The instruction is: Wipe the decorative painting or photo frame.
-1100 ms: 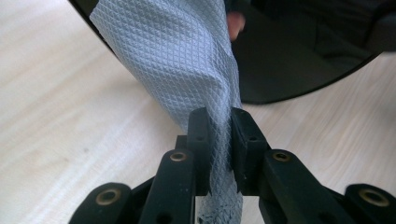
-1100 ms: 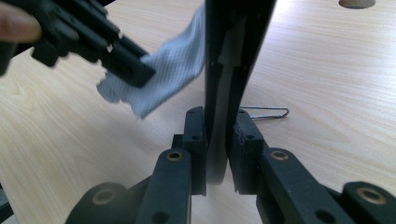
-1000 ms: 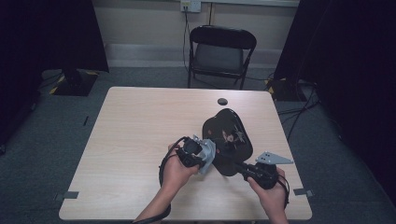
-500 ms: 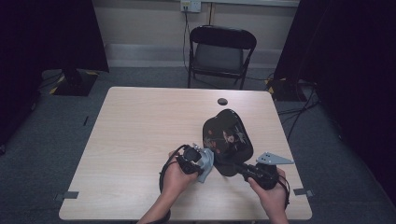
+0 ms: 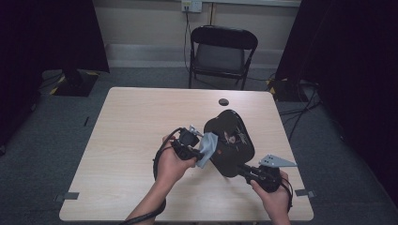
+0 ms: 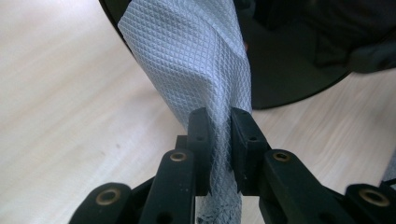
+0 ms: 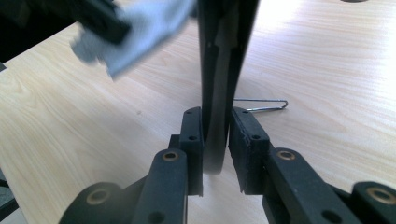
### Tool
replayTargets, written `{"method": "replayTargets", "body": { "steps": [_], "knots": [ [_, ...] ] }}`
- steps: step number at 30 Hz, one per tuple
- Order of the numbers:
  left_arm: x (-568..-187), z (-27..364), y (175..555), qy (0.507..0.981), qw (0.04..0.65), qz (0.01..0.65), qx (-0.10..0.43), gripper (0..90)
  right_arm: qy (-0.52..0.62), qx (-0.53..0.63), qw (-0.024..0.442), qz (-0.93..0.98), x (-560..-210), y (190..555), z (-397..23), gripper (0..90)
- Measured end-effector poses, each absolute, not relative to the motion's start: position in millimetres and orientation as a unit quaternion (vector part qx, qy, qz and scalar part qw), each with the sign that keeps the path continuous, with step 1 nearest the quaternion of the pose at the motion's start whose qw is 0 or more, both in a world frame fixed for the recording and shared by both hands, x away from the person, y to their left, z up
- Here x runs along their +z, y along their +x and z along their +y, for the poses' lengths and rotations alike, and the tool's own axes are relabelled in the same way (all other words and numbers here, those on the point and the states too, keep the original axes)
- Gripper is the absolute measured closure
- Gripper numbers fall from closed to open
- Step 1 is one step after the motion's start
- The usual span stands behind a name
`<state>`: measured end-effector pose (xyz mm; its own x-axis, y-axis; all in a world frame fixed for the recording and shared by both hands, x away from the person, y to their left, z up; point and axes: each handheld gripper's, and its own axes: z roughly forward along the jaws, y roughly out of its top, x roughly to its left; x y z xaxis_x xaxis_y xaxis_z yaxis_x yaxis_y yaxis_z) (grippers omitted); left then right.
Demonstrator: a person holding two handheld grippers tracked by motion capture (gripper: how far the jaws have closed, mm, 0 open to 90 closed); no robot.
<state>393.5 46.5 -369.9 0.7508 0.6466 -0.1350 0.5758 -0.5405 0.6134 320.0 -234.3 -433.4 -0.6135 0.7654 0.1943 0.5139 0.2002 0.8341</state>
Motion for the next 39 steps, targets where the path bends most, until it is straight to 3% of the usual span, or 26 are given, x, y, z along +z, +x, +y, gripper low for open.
{"method": "replayTargets", "body": {
  "steps": [10,18,39],
  "knots": [
    [-309.0,40.1,392.7,0.869,0.365,0.326,0.079,79.4,0.418,0.465,0.129,0.769,-436.8,318.6,-231.9,78.9],
    [-287.4,26.8,393.4,0.871,0.373,0.307,0.086,79.3,0.418,0.464,0.131,0.77,-436.5,318.7,-231.6,79.3],
    [-346.5,22.8,391.2,0.876,0.356,0.321,0.06,79.5,0.414,0.46,0.132,0.774,-435.1,319.5,-230.0,79.4]
  ]
}}
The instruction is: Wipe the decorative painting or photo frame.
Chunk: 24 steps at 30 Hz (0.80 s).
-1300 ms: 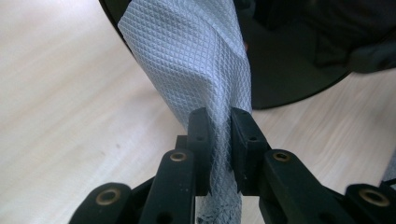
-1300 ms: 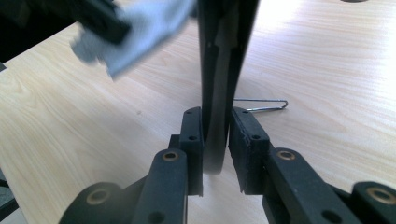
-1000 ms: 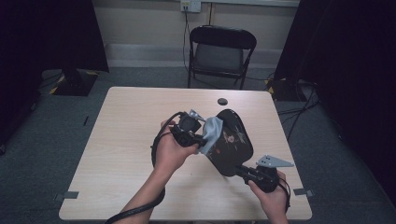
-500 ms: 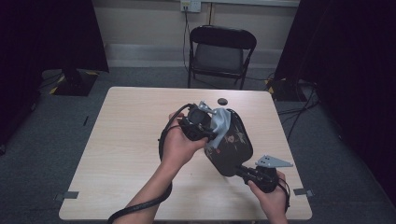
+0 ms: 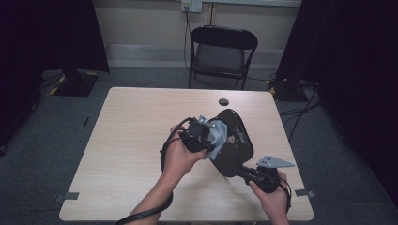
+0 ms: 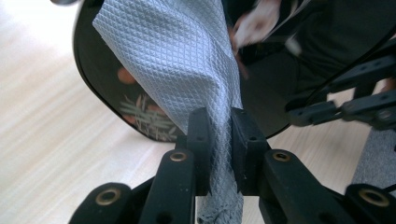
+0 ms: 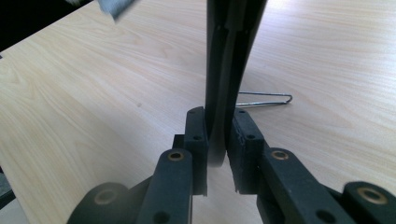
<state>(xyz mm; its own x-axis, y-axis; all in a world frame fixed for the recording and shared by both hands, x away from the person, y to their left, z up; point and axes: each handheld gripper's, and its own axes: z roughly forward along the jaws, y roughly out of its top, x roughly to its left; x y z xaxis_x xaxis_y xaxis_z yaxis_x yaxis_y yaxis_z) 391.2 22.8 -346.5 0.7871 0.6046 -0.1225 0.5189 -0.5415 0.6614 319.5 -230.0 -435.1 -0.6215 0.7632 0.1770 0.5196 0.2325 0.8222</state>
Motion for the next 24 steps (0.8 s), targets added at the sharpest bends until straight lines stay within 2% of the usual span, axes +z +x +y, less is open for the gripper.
{"method": "replayTargets", "body": {
  "steps": [16,24],
  "knots": [
    [-418.0,22.2,389.6,0.878,0.335,0.341,0.025,79.5,0.415,0.456,0.134,0.776,-434.9,318.1,-229.5,79.3],
    [-449.7,27.8,385.1,0.884,0.304,0.354,0.012,79.6,0.416,0.456,0.133,0.775,-434.0,317.4,-230.1,79.3]
  ]
}}
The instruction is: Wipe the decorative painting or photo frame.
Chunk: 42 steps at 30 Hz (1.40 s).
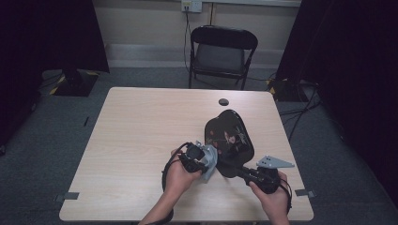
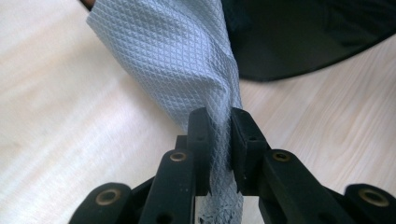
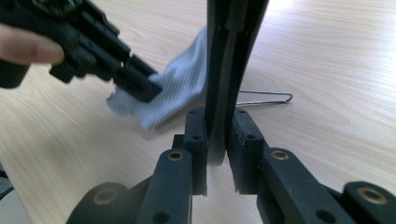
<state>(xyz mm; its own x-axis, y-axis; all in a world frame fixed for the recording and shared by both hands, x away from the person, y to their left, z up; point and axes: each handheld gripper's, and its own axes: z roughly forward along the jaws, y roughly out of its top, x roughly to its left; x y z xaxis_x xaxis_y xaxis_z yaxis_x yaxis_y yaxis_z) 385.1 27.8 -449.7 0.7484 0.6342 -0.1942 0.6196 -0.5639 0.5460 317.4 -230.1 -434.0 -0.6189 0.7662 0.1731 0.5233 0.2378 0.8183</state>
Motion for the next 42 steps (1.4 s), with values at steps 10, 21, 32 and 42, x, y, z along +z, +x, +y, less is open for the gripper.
{"method": "replayTargets", "body": {
  "steps": [10,21,32,42],
  "knots": [
    [-464.0,28.5,381.3,0.885,0.297,0.359,0.006,79.7,0.416,0.455,0.134,0.776,-433.6,316.1,-231.0,79.3],
    [-414.3,36.3,382.8,0.882,0.315,0.35,0.026,79.6,0.422,0.457,0.132,0.772,-434.9,313.5,-234.5,79.2],
    [-322.2,35.4,386.2,0.873,0.362,0.319,0.075,79.6,0.424,0.457,0.134,0.77,-435.0,308.8,-234.1,79.2],
    [-290.5,12.8,379.6,0.876,0.382,0.283,0.085,79.5,0.424,0.458,0.136,0.769,-434.4,309.4,-232.9,79.4]
  ]
}}
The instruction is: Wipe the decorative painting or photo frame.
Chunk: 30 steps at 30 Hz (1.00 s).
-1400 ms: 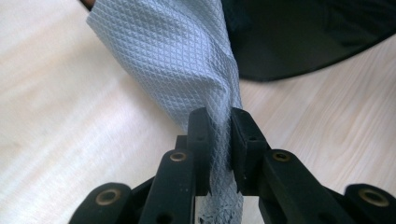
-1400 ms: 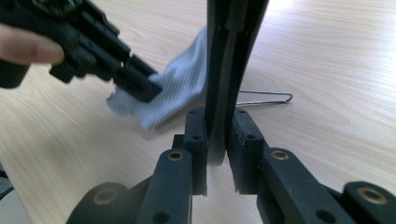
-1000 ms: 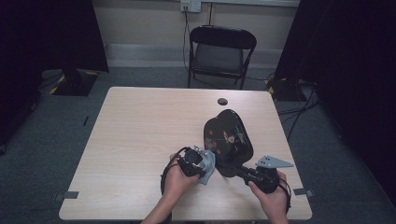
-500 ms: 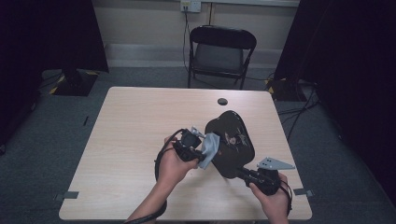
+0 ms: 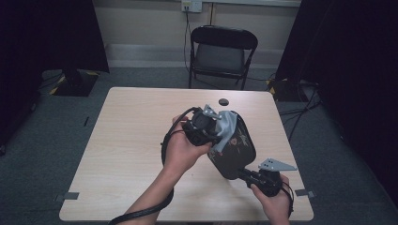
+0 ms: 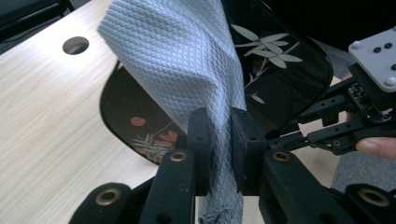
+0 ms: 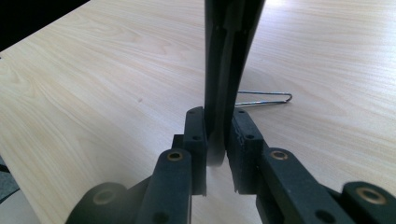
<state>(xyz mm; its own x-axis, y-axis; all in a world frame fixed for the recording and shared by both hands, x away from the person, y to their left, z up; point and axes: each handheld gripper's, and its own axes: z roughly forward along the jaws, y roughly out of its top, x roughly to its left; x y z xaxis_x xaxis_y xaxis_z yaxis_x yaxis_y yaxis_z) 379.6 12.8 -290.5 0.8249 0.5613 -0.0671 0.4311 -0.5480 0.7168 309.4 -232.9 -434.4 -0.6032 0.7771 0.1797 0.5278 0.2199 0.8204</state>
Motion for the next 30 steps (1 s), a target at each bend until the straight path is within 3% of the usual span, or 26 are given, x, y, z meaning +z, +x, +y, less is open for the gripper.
{"method": "replayTargets", "body": {
  "steps": [9,30],
  "knots": [
    [-313.5,12.2,379.7,0.879,0.372,0.288,0.073,79.6,0.423,0.457,0.136,0.77,-433.6,310.4,-231.6,79.3],
    [-409.5,11.7,381.3,0.89,0.324,0.321,0.03,79.6,0.423,0.456,0.136,0.771,-433.3,310.9,-231.8,79.3]
  ]
}}
